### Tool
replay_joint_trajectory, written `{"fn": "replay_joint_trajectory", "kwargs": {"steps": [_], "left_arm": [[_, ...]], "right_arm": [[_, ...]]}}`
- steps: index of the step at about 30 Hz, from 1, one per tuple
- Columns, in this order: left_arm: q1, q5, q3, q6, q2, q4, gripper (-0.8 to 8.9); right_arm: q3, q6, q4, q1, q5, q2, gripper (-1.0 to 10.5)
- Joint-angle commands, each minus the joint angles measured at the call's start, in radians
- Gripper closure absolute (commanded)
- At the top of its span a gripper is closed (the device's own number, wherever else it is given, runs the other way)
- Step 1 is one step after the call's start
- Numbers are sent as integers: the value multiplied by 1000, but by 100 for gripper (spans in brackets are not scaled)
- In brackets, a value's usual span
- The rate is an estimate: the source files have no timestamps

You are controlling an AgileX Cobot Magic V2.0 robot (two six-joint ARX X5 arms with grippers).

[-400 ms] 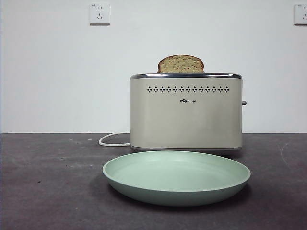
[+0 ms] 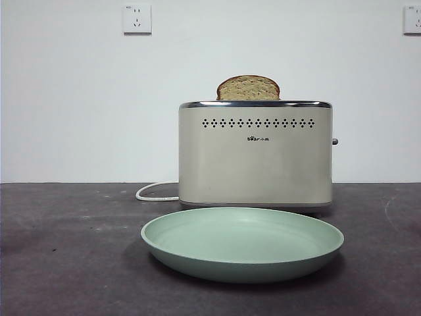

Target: Take the bread from the toaster,put the bread on the plate,put the plate on the table

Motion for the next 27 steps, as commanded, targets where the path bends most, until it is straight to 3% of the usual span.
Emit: {"fn": "replay_joint_trajectory", "kwargs": {"steps": [1, 9, 15, 23, 25, 27], "left_arm": [[0, 59, 57, 31, 42, -46, 820], [0, 171, 248, 154, 187, -275, 820], [-9, 234, 338, 208, 246, -352, 820], [-13, 237, 369, 207, 254, -354, 811], [-13, 237, 370, 206, 254, -352, 732], [-13, 237, 370, 206, 254, -348, 516]], "right_arm": [[130, -124, -124, 3, -21, 71, 958], [420, -294, -467, 3, -54, 239, 958], [465, -344, -604, 22, -86, 269, 958], [465, -349, -612, 33, -104, 269, 936], [465, -349, -612, 33, -103, 269, 831], [465, -347, -612, 33, -103, 269, 626]]}}
